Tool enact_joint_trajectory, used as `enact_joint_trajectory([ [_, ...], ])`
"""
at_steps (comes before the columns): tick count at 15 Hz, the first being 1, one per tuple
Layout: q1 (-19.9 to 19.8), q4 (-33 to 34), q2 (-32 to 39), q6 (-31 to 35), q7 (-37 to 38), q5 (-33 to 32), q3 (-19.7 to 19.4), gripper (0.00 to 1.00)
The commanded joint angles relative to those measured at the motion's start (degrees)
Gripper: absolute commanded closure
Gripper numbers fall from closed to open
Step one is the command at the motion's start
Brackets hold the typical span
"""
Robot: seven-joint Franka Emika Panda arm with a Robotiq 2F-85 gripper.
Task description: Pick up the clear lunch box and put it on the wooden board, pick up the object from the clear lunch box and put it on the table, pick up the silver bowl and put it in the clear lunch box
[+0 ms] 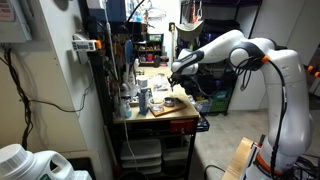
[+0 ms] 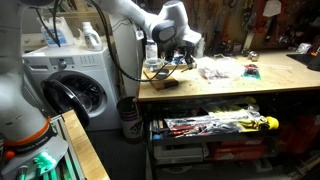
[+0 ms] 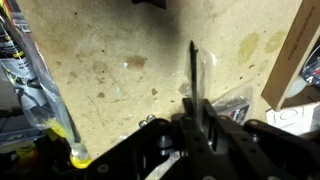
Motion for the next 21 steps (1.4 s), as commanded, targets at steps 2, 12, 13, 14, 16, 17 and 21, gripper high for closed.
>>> enact_joint_trajectory([
  [2, -0.4, -1.1, -0.7, 0.5, 1.0, 1.2, 0.8, 0.46],
  [12, -0.4, -1.5, -4.2, -23.6, -11.9, 0.9, 4.7, 0.00],
  [13, -0.2, -1.4, -4.0, -24.8, -12.6, -0.1, 4.5, 0.00],
  [14, -0.1, -1.5, -3.9, -25.9, -13.6, -0.8, 4.5, 0.00],
  [16, 0.4, -1.6, -3.6, -27.0, -14.2, -3.4, 4.2, 0.10],
  [17, 0.5, -1.7, -3.6, -27.4, -14.5, -4.1, 4.2, 0.21],
  [21, 0.7, -2.6, -3.3, -27.2, -15.7, -5.3, 4.6, 0.54],
])
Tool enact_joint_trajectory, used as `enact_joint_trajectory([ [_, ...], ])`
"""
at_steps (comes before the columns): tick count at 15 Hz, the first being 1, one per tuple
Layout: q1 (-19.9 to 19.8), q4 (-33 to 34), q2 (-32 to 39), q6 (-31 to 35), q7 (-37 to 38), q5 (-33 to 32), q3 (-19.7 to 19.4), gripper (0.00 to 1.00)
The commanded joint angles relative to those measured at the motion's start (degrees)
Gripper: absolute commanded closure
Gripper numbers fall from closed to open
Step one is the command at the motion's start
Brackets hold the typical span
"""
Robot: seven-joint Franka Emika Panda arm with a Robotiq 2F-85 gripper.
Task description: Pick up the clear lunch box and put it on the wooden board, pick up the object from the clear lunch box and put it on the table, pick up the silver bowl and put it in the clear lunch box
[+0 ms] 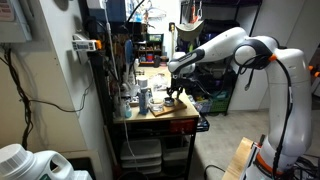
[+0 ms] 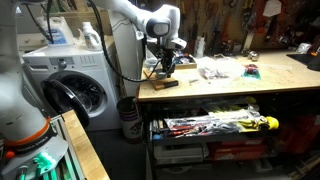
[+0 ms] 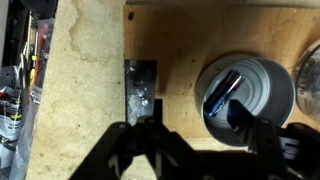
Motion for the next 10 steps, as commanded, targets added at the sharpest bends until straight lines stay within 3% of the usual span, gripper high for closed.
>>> enact_joint_trajectory([
  [1, 0.1, -1.3, -0.2, -0.6, -1.8, -1.1, 0.3, 0.63],
  [6, -0.1, -1.2, -0.8, -0.7, -2.9, -0.8, 0.5, 0.98],
  [10, -0.3, -0.9, -1.5, -1.3, -4.2, -0.7, 0.5, 1.00],
])
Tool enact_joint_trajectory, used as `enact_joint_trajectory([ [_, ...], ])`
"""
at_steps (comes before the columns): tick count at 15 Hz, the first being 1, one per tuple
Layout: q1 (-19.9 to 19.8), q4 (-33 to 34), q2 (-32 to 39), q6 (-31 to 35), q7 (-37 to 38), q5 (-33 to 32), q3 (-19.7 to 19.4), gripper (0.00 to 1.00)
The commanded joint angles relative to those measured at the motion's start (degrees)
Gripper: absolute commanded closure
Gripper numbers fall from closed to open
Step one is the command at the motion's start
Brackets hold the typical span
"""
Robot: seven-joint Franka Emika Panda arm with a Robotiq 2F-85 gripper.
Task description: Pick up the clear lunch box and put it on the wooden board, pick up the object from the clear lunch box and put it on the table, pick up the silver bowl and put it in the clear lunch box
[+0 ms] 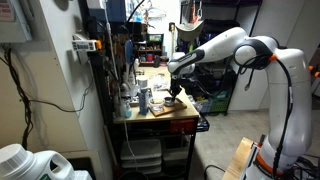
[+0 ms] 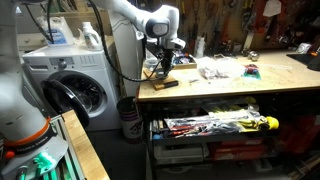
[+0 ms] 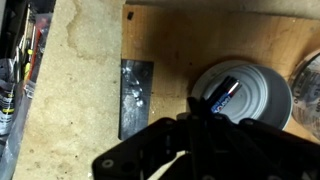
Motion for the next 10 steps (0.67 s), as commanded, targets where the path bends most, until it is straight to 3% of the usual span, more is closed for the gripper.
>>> enact_joint_trajectory([
  [1, -0.5, -0.5, -1.7, -1.4, -1.8, -0.4, 0.1, 0.99],
  [10, 0.3, 4.2, -6.3, -4.4, -3.1, -1.7, 0.7, 0.99],
])
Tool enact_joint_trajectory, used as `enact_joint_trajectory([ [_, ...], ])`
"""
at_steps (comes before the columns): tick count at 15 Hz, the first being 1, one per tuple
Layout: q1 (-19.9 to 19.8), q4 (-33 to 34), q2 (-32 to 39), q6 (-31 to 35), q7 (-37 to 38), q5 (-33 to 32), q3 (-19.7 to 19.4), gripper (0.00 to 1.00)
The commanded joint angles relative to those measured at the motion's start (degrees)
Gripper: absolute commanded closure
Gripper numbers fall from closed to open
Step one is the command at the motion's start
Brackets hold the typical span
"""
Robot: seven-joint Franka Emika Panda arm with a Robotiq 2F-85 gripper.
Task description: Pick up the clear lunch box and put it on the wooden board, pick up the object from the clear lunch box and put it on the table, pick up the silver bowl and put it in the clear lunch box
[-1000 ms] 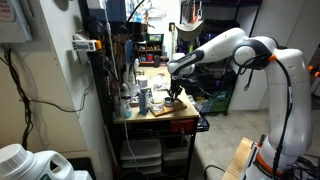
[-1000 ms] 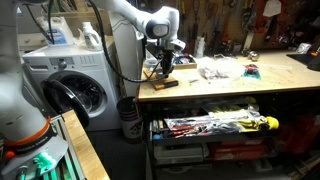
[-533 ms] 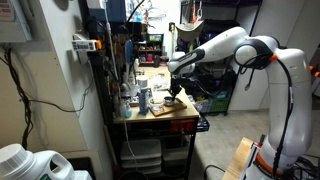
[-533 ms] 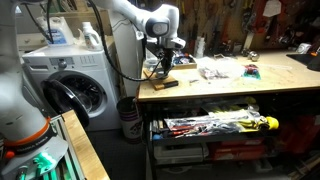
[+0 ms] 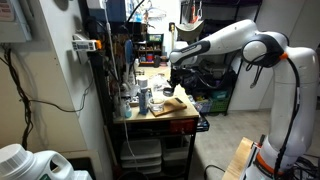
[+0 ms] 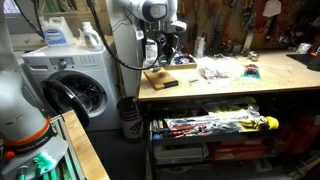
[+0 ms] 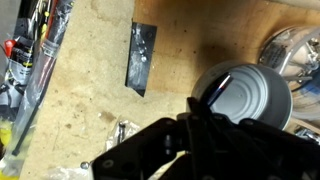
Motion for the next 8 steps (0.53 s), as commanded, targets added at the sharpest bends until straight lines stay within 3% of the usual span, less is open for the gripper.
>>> enact_joint_trajectory([
  [1, 0.5, 2.8, -1.0, -4.4, -0.2, 1.0, 1.1, 0.99],
  [5, 2.3, 6.2, 0.6, -9.7, 1.1, 1.3, 3.1, 0.99],
  [8, 3.8, 7.6, 3.1, -8.1, 2.7, 1.1, 4.0, 0.99],
])
